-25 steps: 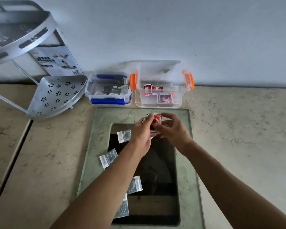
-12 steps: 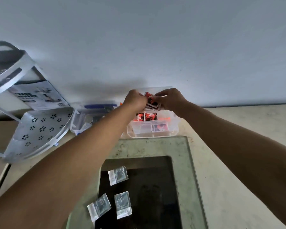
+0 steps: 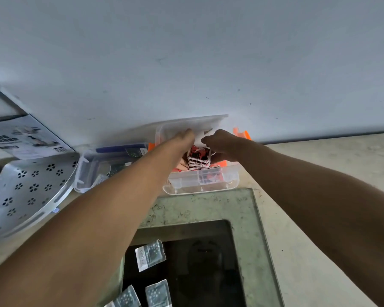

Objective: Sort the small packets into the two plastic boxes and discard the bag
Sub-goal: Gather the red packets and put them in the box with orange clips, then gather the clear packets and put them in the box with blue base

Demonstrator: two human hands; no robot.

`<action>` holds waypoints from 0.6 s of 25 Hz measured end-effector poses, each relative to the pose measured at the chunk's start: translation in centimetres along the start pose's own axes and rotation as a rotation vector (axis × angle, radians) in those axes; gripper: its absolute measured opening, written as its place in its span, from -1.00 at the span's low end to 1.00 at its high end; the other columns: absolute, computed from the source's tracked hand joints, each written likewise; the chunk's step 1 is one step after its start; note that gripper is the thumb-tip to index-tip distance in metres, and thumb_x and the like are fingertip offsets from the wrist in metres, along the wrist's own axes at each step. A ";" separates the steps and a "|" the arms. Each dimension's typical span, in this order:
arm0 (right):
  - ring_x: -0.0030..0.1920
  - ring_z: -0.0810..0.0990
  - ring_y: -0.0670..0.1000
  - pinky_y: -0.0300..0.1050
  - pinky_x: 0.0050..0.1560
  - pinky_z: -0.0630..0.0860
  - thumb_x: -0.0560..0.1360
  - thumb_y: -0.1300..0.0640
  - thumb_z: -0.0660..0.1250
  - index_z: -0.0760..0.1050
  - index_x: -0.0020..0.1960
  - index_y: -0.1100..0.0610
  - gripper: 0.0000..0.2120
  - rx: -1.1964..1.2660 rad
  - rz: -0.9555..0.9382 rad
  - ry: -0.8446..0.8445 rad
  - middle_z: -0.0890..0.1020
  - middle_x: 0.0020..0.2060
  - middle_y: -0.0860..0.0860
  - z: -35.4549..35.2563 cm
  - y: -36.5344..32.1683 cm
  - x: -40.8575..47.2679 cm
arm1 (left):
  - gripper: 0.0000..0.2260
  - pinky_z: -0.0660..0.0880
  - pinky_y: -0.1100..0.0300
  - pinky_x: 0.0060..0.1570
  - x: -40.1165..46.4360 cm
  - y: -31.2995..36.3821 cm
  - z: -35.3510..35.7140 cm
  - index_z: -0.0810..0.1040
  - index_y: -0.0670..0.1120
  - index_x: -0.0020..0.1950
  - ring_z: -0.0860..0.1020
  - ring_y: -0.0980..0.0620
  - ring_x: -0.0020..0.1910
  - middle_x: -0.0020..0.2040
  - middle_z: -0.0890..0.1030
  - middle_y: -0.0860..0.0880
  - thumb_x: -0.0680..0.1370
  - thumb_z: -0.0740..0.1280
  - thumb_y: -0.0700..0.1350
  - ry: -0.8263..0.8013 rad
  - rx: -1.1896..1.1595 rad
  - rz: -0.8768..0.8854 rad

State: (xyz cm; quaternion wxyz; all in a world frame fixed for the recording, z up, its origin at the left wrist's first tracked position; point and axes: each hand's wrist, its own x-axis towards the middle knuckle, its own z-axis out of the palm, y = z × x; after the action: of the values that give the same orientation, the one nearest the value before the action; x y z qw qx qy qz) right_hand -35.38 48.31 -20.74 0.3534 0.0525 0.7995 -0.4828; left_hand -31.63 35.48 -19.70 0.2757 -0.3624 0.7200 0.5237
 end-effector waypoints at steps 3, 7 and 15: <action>-0.17 0.50 0.11 0.11 0.10 0.58 0.58 0.16 0.24 0.43 -0.04 0.22 -0.89 -0.099 -0.061 0.052 0.46 -0.24 0.10 -0.1 -1.0 -3.0 | -0.40 0.46 -0.19 0.29 -2.8 0.1 -0.2 0.23 -0.17 0.55 0.51 -0.25 0.19 0.45 0.40 -0.30 0.59 0.03 0.14 0.040 -0.044 0.059; -0.08 0.50 0.12 0.02 0.05 0.49 0.59 0.22 0.20 0.56 0.03 0.28 -0.81 -0.209 -0.194 0.119 0.60 -0.05 0.20 0.2 -2.7 -8.7 | -0.49 0.45 -0.15 0.32 -8.0 -0.5 -1.2 0.35 -0.19 0.44 0.52 -0.21 0.22 0.16 0.56 -0.20 0.64 0.06 0.12 0.123 -0.076 0.178; -0.14 0.56 0.09 -0.01 0.01 0.49 0.51 0.18 0.36 0.63 0.18 0.20 -0.73 -0.068 -0.360 0.169 0.65 -0.13 0.03 6.0 1.5 -20.6 | -0.59 0.61 -0.03 0.02 -19.9 -8.7 -3.2 0.53 -0.16 0.08 0.62 -0.13 -0.16 -0.11 0.62 -0.16 0.59 0.15 0.17 0.183 -0.323 0.295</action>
State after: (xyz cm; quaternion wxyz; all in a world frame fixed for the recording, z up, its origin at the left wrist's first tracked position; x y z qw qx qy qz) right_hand -16.27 49.54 -10.87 0.1947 -0.0626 0.8386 -0.5049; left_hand -12.98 35.44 -8.06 0.0680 -0.3387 0.6942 0.6315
